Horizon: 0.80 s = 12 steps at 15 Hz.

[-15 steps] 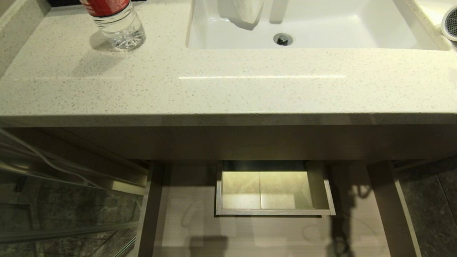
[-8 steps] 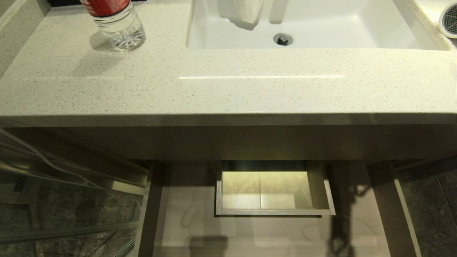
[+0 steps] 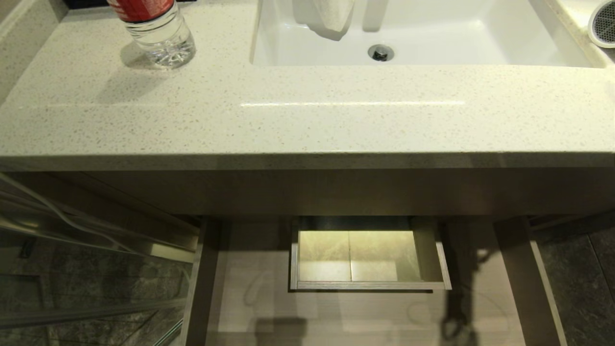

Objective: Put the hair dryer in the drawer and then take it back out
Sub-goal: Pick up the hairdryer

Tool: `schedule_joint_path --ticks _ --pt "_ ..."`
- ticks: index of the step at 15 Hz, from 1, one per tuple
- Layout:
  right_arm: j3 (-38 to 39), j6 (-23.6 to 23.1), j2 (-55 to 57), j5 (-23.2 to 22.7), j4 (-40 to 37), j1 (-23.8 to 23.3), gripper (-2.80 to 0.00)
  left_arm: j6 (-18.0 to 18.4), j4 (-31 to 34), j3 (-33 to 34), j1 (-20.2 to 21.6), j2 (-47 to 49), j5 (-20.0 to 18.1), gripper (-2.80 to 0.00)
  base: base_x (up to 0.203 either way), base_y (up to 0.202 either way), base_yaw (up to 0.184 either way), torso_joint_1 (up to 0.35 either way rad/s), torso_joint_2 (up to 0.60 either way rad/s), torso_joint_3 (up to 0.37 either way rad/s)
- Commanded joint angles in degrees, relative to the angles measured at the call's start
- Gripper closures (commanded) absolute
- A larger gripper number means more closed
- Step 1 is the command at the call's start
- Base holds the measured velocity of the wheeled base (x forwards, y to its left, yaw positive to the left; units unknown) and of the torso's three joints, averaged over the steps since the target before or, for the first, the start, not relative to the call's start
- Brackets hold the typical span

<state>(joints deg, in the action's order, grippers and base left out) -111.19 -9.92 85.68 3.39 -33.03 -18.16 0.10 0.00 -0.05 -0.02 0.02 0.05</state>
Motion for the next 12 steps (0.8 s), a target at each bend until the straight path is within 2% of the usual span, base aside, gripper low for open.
schedule_joint_path --ticks 1,3,7,11,12 --pt "-0.1 -0.4 -2.2 -2.5 -0.7 -0.1 -2.8 0.0 0.0 0.0 0.0 0.0 0.0 0.0 0.0 0.0 0.0 0.0 0.0 0.0" --pt "-0.4 -1.8 -2.8 -2.8 -4.3 0.0 -2.8 0.0 0.0 0.0 0.0 0.0 0.0 0.0 0.0 0.0 0.0 0.0 0.0 0.0" --pt "-0.3 -4.7 -4.1 -3.4 -5.6 -0.4 -2.8 -0.1 0.0 0.0 0.0 0.0 0.0 0.0 0.0 0.0 0.0 0.0 0.0 0.0" --pt "-0.3 -4.4 -4.6 -3.7 -5.3 -2.8 -2.8 0.0 0.0 0.0 0.0 0.0 0.0 0.0 0.0 0.0 0.0 0.0 0.0 0.0" --pt "-0.3 -3.0 -4.7 -5.8 -6.9 -2.8 -2.8 0.0 0.0 0.0 -0.1 0.0 0.0 0.0 0.0 0.0 0.0 0.0 0.0 0.0"
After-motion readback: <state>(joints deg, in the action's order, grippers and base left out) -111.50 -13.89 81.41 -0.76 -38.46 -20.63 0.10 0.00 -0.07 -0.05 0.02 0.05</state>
